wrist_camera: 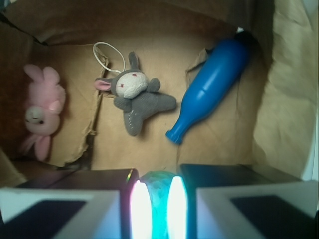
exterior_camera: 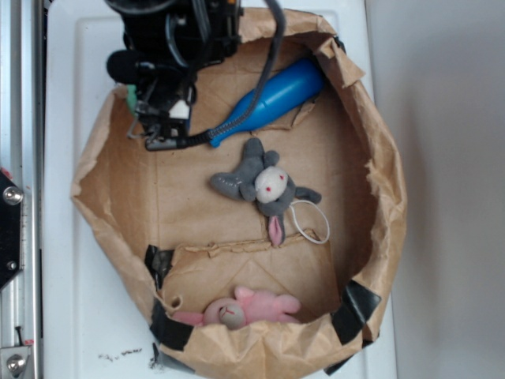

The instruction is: Grab the green ball.

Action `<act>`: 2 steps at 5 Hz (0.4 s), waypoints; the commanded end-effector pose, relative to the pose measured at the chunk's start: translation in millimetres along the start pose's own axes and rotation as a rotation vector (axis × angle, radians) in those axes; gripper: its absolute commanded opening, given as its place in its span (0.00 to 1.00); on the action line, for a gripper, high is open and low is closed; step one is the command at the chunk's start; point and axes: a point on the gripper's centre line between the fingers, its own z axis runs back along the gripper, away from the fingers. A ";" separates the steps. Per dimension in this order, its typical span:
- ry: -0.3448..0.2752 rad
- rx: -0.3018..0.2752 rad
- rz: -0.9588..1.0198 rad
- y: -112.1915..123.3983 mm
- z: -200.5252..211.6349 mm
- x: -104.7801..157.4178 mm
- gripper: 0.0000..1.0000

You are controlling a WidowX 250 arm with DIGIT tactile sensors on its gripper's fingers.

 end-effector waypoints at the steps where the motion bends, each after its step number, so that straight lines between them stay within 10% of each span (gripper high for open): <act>1: -0.142 0.021 -0.015 -26.0 29.1 36.7 0.00; 2: -0.181 0.037 -0.055 -47.3 30.6 55.1 0.00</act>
